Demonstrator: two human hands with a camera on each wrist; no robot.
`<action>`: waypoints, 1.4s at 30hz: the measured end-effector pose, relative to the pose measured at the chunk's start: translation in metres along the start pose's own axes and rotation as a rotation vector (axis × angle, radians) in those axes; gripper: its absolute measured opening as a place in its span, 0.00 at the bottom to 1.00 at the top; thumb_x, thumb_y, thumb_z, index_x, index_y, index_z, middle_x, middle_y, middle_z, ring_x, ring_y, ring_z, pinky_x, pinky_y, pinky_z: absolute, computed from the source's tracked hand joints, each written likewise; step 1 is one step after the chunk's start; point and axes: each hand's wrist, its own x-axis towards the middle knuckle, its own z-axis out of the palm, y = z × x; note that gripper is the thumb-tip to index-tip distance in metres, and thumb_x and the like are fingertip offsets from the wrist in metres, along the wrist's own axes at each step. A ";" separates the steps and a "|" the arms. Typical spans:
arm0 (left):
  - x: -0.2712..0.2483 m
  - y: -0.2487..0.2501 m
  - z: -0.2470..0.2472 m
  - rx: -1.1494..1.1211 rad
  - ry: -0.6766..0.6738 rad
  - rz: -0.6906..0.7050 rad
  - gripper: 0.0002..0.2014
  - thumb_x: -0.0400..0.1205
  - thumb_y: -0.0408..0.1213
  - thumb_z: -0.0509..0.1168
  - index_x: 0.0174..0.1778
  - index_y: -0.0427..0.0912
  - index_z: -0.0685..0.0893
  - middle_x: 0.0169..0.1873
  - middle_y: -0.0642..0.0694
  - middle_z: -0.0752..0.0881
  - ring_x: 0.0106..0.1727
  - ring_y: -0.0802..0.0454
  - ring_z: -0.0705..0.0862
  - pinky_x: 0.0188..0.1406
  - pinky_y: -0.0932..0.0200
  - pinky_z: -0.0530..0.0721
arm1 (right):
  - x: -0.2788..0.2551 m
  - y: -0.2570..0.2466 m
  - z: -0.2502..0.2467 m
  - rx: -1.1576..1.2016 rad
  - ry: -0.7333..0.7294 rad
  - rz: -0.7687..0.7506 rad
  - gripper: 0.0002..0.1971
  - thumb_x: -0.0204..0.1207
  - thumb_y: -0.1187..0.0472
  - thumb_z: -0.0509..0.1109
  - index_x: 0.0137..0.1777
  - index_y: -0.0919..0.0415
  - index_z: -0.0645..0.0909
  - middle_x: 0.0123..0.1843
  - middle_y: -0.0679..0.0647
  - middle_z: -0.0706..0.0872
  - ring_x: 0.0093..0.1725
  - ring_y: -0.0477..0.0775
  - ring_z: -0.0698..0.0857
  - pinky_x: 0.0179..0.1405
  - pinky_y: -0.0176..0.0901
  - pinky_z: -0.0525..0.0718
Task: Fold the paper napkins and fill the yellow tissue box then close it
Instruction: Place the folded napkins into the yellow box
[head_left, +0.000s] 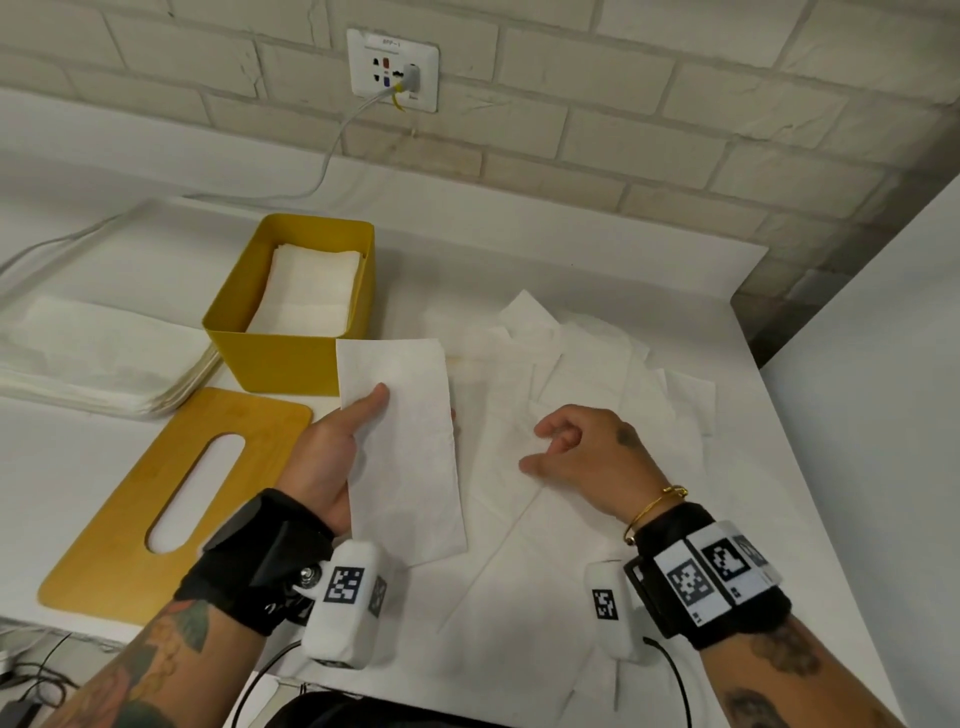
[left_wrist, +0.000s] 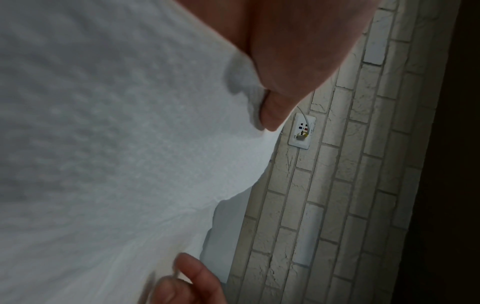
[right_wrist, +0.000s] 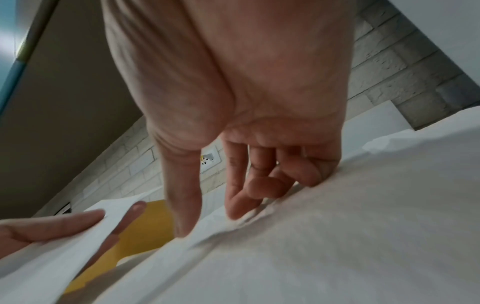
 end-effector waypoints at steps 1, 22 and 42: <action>0.000 0.000 -0.001 0.000 0.002 0.000 0.22 0.88 0.47 0.61 0.71 0.35 0.84 0.65 0.31 0.87 0.64 0.33 0.88 0.63 0.38 0.83 | 0.000 0.000 -0.003 0.022 0.036 -0.001 0.19 0.70 0.52 0.84 0.58 0.51 0.85 0.49 0.47 0.86 0.48 0.45 0.85 0.43 0.31 0.79; 0.010 0.003 0.007 0.027 0.054 0.029 0.20 0.88 0.46 0.63 0.70 0.38 0.85 0.63 0.33 0.89 0.65 0.33 0.88 0.73 0.34 0.78 | -0.006 0.001 -0.053 0.913 0.064 -0.079 0.09 0.72 0.66 0.78 0.49 0.57 0.84 0.46 0.58 0.93 0.43 0.54 0.91 0.45 0.46 0.90; 0.023 -0.003 0.018 0.141 0.092 0.014 0.15 0.87 0.45 0.66 0.63 0.41 0.88 0.56 0.38 0.92 0.54 0.39 0.92 0.53 0.43 0.86 | 0.011 0.066 -0.064 0.322 0.144 0.197 0.12 0.73 0.51 0.82 0.52 0.55 0.90 0.51 0.50 0.91 0.53 0.52 0.89 0.59 0.49 0.88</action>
